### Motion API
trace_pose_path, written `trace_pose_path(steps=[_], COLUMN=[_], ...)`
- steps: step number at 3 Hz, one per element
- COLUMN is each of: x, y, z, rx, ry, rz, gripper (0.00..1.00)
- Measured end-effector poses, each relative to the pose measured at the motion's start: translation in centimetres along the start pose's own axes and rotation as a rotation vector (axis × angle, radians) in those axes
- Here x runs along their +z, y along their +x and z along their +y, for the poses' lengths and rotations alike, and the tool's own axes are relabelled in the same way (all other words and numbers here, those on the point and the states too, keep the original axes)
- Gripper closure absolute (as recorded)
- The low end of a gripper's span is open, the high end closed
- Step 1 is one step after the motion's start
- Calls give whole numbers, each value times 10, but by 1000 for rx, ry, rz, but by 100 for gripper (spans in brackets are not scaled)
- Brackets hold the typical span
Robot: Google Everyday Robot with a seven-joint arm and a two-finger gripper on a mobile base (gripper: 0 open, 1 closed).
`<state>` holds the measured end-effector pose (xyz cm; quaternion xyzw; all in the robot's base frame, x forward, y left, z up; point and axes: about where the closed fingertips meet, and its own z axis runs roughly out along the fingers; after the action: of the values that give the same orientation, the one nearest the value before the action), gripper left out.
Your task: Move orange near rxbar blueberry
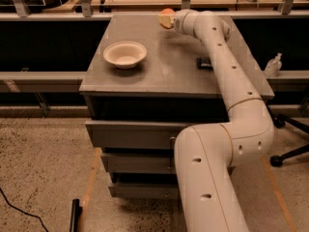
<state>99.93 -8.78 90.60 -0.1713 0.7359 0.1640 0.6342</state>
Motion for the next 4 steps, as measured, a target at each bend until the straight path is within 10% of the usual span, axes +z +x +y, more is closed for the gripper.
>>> trace_pose_path(steps=[4], x=[-104], y=[-31], z=[-30], rx=[-94], ry=[-79], rz=[124], gripper=[100])
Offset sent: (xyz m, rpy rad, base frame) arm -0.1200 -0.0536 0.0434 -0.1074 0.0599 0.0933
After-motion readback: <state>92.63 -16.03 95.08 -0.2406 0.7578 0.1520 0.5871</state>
